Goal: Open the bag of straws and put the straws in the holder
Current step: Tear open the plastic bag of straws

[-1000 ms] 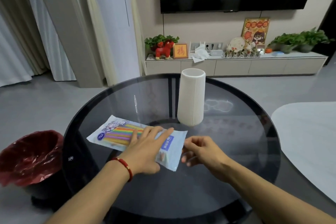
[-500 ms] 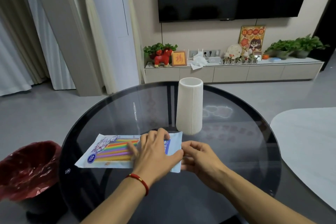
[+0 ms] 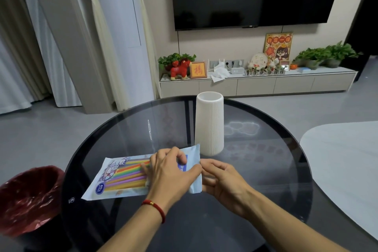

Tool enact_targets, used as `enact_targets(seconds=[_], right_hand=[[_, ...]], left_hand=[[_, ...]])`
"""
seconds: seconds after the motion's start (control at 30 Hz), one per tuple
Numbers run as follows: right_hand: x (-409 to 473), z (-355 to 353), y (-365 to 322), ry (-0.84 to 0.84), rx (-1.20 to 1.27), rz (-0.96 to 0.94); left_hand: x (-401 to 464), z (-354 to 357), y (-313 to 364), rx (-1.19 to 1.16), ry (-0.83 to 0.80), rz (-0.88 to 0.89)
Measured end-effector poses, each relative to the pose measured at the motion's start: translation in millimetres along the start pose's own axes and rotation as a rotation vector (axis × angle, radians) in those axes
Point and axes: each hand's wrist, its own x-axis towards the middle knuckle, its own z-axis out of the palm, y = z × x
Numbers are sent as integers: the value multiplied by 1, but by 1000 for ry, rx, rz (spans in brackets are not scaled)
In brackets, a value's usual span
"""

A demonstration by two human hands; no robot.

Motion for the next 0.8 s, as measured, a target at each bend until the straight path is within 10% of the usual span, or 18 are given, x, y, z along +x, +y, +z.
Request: enact_targets(seconds=[0.8], right_hand=[[-1, 10, 9, 270, -592, -112]], left_hand=[[-20, 3, 11, 162, -138, 141]])
